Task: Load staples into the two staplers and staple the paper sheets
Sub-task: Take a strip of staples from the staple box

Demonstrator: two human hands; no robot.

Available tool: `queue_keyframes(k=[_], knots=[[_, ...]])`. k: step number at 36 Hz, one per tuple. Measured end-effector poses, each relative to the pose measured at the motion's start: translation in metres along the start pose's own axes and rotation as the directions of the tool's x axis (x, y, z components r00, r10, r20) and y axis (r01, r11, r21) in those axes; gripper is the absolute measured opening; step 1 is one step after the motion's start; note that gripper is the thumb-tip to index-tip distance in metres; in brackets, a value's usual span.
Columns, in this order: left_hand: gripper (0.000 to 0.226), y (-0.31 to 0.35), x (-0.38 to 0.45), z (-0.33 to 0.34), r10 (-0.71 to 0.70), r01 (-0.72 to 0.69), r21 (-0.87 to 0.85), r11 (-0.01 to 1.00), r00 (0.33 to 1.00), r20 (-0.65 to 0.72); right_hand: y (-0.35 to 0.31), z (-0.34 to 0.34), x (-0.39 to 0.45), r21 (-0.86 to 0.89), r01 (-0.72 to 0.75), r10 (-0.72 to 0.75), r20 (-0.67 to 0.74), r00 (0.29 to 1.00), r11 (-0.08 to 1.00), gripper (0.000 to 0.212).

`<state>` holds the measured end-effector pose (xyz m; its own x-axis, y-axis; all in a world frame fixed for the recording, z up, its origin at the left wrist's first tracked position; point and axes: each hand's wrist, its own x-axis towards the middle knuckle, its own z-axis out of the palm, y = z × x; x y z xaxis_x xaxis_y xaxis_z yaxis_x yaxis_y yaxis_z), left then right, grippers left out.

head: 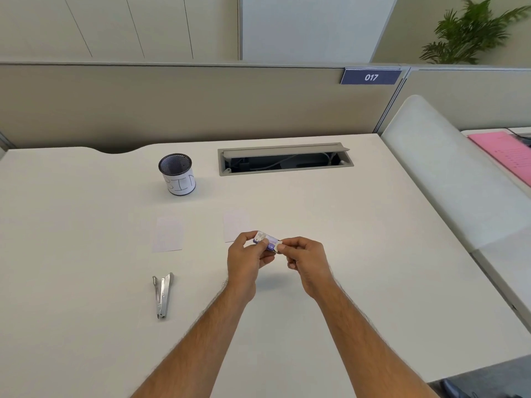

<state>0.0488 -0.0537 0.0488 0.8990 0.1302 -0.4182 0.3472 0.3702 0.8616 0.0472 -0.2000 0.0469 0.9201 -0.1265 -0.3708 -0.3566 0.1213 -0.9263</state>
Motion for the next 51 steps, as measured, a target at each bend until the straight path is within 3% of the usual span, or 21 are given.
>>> queue_keyframes(k=[20,26,31,36,41,45,51], knots=[[0.024,0.002,-0.003,0.003,0.015,-0.015,0.063,0.998,1.000,-0.011,-0.004,0.000,-0.006,-0.018,-0.024,0.023,-0.015,1.000,1.000,0.009],[0.028,0.000,-0.005,0.004,0.030,-0.034,0.085,0.996,0.998,0.050,-0.004,-0.006,-0.009,-0.018,-0.002,0.002,-0.001,1.000,1.000,0.022],[0.034,0.000,0.000,0.005,0.036,-0.056,0.207,0.977,0.994,0.099,-0.006,-0.006,-0.012,-0.111,0.040,-0.034,0.056,0.998,0.993,0.029],[0.037,-0.001,0.000,0.012,0.036,-0.051,0.348,0.936,0.998,0.049,-0.004,-0.002,-0.012,-0.299,0.076,-0.052,0.087,0.995,0.951,0.034],[0.034,0.001,-0.002,0.014,-0.018,-0.034,0.431,0.902,0.993,0.117,0.002,0.000,-0.007,-0.450,0.132,-0.150,-0.004,0.989,0.883,0.018],[0.052,0.001,-0.004,0.017,-0.079,0.019,0.501,0.865,0.992,0.098,0.006,-0.002,0.004,-0.526,0.110,-0.189,-0.099,0.977,0.843,0.018],[0.023,0.003,0.000,0.004,0.000,0.016,0.586,0.810,1.000,-0.028,0.008,-0.012,0.032,-0.588,-0.007,-0.170,-0.246,0.954,0.809,0.024]])
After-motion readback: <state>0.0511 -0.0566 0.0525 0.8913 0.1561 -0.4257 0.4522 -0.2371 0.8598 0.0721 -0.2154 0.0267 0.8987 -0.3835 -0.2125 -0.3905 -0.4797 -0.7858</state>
